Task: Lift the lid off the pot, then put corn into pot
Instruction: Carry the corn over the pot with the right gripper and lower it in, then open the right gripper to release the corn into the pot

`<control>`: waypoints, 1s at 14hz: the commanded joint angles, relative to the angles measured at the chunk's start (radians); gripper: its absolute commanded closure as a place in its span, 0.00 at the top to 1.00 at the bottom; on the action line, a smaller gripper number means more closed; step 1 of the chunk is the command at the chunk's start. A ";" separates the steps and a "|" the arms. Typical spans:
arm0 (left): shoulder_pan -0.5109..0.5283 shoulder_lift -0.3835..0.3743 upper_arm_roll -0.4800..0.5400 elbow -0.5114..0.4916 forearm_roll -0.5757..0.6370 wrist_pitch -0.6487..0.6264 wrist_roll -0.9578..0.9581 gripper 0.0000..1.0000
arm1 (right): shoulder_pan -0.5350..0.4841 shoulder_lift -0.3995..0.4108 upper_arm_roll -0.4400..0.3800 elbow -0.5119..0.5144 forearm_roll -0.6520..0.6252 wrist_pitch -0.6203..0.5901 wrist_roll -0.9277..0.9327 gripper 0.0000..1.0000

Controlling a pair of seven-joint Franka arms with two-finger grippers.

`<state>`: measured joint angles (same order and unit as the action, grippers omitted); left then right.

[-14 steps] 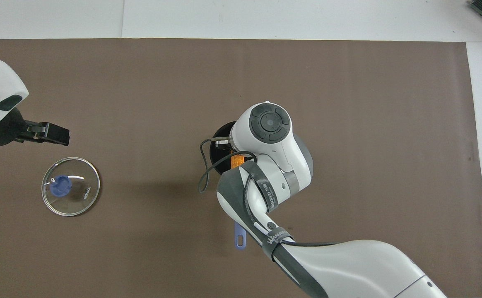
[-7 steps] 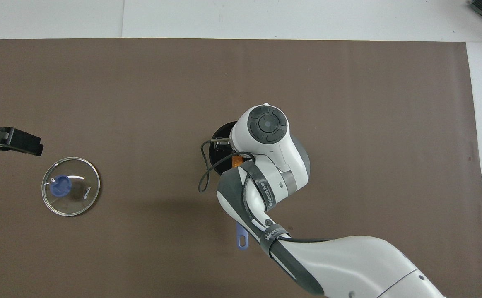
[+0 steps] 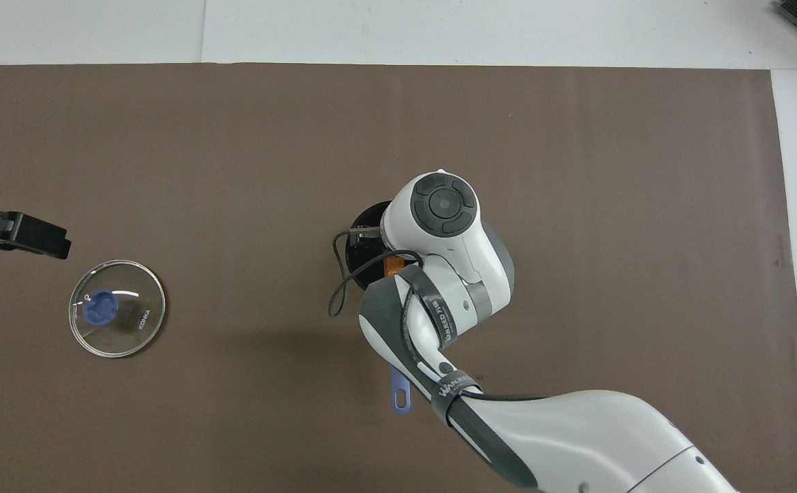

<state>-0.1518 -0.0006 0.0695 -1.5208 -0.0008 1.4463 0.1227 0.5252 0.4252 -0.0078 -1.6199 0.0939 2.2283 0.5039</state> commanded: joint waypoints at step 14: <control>0.000 -0.002 0.006 -0.006 -0.016 0.037 -0.027 1.00 | -0.329 -0.372 0.000 0.021 -0.121 -0.468 -0.258 1.00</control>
<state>-0.1517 0.0000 0.0703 -1.5208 -0.0041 1.4626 0.1154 0.2084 0.0695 -0.0172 -1.6135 0.0055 1.8115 0.2730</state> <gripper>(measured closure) 0.000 0.000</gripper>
